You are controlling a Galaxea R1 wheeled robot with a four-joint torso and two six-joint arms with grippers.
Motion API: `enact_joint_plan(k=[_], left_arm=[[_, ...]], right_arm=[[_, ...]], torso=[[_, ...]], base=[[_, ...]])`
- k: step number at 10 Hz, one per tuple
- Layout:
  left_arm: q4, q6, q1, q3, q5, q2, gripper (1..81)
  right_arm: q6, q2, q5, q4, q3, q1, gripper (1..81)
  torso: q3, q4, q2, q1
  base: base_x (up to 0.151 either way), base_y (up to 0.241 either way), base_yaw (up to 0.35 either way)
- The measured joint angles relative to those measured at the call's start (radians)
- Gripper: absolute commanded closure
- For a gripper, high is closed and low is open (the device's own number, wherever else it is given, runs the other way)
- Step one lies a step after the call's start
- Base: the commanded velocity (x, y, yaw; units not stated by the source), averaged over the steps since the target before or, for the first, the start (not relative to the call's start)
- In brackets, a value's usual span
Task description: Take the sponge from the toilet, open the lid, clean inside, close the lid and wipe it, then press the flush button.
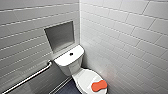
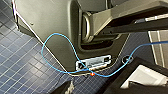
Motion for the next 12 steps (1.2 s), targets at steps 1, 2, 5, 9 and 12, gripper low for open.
enact_joint_plan(k=[1, 2, 5, 9, 12], left_arm=[[0.0, 0.0, 0.0, 0.0, 0.001, 0.001, 1.0], [0.0, 0.0, 0.001, 0.0, 0.003, 0.001, 1.0], [0.0, 0.0, 0.018, -0.014, 0.009, 0.029, 1.0], [0.0, 0.0, 0.026, -0.061, 0.011, 0.056, 1.0], [0.0, 0.0, 0.047, -0.064, 0.011, 0.066, 1.0]], right_arm=[[0.001, 0.0, -0.001, 0.027, -0.004, 0.012, 1.0], [0.002, 0.002, -0.001, 0.045, -0.006, 0.021, 1.0], [0.003, 0.003, -0.001, 0.072, -0.007, 0.046, 1.0], [0.003, 0.007, -0.001, 0.104, -0.011, 0.088, 1.0], [0.003, 0.01, -0.003, 0.112, -0.011, 0.122, 1.0]], torso=[[0.0, 0.0, -0.037, 0.024], [0.0, 0.0, -0.076, 0.048], [-0.025, 0.0, -0.184, 0.115], [-0.082, 0.0, -0.336, 0.211], [-0.123, 0.0, -0.45, 0.283]], base=[[0.0, 0.0, 0.0], [0.0, 0.0, 0.0], [0.0, 0.0, 0.0], [0.0, 0.0, 0.0], [0.0, 0.0, 0.0]])
